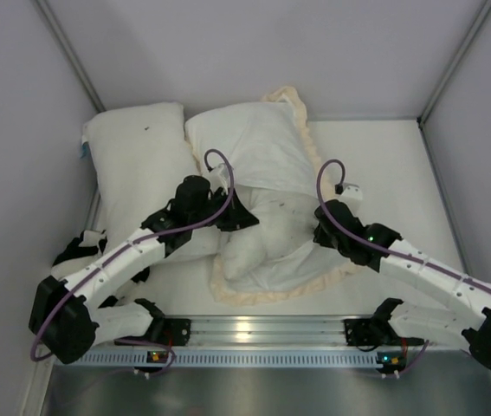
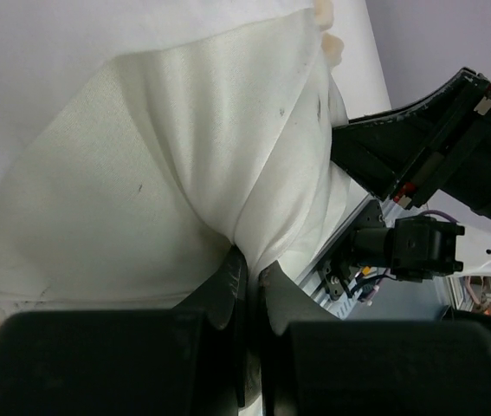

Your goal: Remove the pillowcase from the pillow

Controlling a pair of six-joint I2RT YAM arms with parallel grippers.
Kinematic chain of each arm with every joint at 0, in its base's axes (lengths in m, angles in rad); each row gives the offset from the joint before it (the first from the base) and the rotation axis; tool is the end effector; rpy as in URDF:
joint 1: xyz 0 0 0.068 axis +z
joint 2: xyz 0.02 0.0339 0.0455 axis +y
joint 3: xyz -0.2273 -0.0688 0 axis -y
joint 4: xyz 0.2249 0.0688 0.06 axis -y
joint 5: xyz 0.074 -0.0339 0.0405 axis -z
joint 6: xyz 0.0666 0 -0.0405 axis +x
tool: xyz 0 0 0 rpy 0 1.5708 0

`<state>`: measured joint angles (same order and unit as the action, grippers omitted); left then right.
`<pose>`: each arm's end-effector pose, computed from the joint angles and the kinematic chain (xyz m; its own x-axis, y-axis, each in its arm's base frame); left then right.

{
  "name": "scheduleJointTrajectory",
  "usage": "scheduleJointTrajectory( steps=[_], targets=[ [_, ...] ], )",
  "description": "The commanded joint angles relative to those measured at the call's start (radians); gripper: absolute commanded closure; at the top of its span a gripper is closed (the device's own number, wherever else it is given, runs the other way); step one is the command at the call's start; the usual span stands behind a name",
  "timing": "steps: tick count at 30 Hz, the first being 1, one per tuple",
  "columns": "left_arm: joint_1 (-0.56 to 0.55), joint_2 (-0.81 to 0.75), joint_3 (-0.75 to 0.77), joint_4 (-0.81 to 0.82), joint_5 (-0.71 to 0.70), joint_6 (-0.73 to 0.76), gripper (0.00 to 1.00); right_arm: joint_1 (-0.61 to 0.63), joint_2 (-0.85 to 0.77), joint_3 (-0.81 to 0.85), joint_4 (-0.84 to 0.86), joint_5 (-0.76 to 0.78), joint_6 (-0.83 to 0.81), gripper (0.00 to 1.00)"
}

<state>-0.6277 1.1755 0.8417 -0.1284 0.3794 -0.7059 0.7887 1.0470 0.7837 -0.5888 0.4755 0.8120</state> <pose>0.2172 -0.1881 0.2457 -0.8026 -0.1621 -0.5740 0.3852 0.5939 -0.7063 0.1815 0.1394 0.2095 -0.6685 0.2425 -0.7030 0.0971 0.9657 0.2407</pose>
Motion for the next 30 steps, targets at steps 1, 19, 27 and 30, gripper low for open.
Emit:
scheduleJointTrajectory(
  steps=[1,19,27,30],
  targets=[
    [-0.007,-0.071,0.045,-0.013,0.021,0.013,1.0,0.006,0.008,-0.032,0.012,0.04,0.021,0.8],
    [0.033,-0.241,0.394,-0.428,-0.286,0.202,1.0,-0.062,-0.128,-0.179,-0.008,0.077,0.055,1.0],
    [0.034,-0.312,0.458,-0.603,-0.34,0.235,1.0,-0.121,-0.148,-0.192,-0.006,0.089,0.026,1.0],
    [0.033,-0.324,0.407,-0.596,-0.272,0.206,1.0,-0.135,-0.134,-0.175,0.006,0.084,-0.003,1.0]
  ],
)
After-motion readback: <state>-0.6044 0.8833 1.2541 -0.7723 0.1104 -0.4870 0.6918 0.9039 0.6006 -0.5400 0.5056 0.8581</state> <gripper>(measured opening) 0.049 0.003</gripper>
